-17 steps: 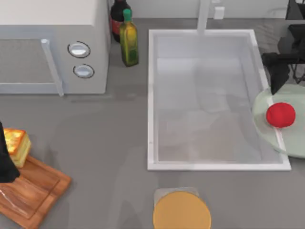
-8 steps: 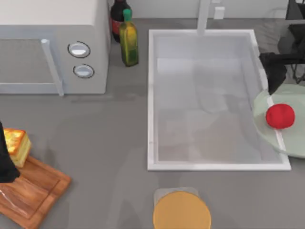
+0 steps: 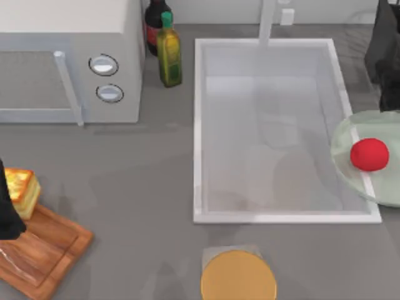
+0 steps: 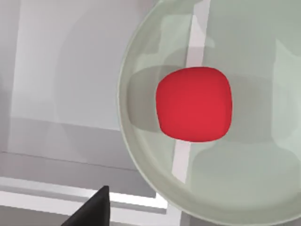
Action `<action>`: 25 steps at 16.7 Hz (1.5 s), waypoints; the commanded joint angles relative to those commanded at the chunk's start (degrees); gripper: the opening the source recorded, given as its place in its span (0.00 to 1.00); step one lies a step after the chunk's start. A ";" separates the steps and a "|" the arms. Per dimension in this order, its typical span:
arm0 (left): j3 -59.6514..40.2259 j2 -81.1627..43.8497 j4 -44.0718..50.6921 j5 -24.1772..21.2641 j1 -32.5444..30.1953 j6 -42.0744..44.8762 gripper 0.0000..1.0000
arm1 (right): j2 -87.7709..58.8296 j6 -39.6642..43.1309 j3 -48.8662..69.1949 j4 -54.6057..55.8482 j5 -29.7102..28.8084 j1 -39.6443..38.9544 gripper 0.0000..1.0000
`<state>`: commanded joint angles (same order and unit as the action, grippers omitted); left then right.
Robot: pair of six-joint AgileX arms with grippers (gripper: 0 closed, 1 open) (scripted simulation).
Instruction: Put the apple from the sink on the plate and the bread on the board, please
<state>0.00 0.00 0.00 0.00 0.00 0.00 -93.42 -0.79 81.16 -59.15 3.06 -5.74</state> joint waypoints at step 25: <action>-0.03 -0.03 0.02 0.00 0.00 0.00 1.00 | 93.42 0.79 -81.16 59.15 -3.06 5.74 1.00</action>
<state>-0.03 -0.03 0.02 0.00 0.00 0.00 0.00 0.00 0.00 0.00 0.00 0.00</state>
